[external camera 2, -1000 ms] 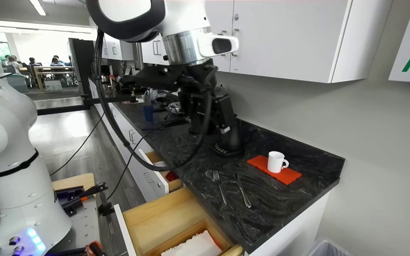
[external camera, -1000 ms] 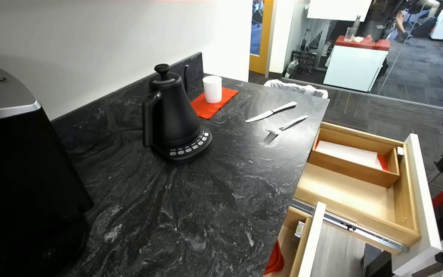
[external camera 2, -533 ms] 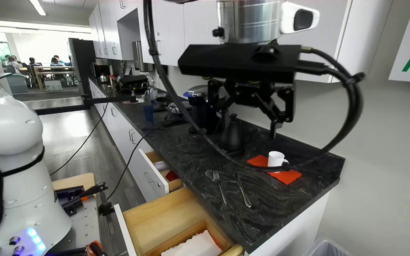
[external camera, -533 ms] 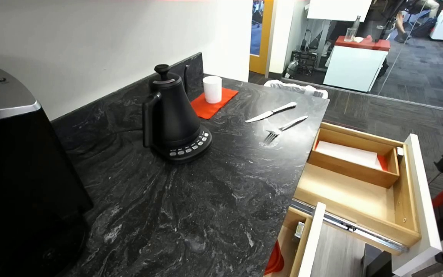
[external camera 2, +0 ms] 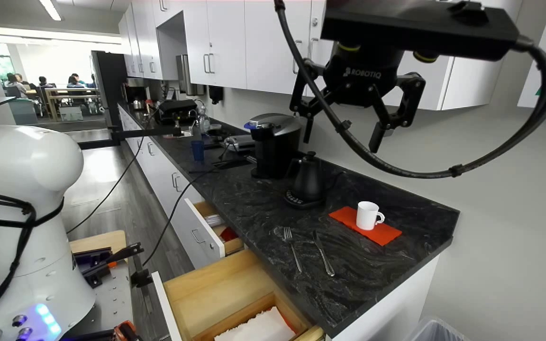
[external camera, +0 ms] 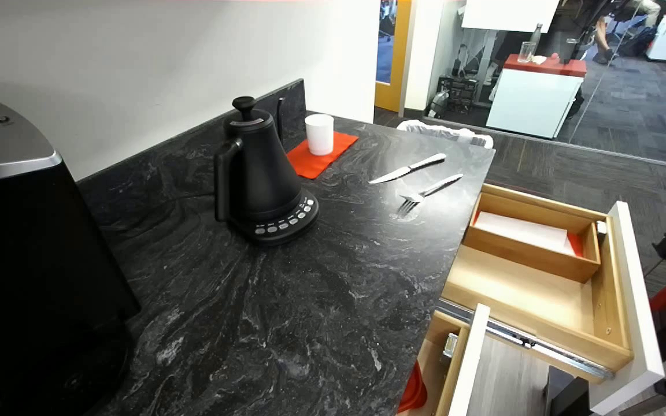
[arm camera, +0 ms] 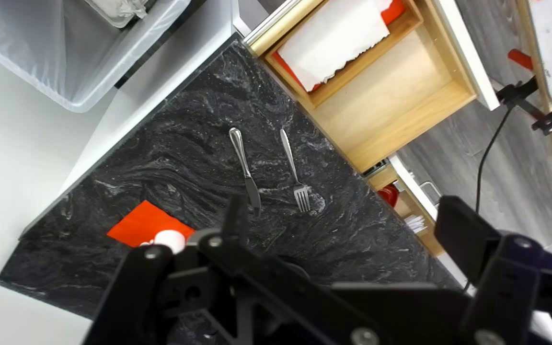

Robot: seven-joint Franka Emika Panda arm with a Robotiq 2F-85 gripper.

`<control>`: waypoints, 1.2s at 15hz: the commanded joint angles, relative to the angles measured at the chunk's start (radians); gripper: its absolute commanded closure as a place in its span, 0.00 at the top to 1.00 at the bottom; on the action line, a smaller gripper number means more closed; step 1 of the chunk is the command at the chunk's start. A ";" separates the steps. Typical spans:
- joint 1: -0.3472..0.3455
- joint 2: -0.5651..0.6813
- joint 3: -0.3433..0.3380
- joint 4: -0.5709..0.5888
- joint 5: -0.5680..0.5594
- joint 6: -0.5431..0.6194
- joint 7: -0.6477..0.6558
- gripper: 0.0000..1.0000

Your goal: Pick the fork and knife on the counter and put them in the drawer

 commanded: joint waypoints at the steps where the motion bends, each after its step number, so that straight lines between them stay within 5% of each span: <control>1: 0.025 -0.002 -0.022 0.011 -0.005 -0.013 -0.007 1.00; 18: 0.037 -0.013 -0.030 0.014 -0.009 -0.009 -0.038 1.00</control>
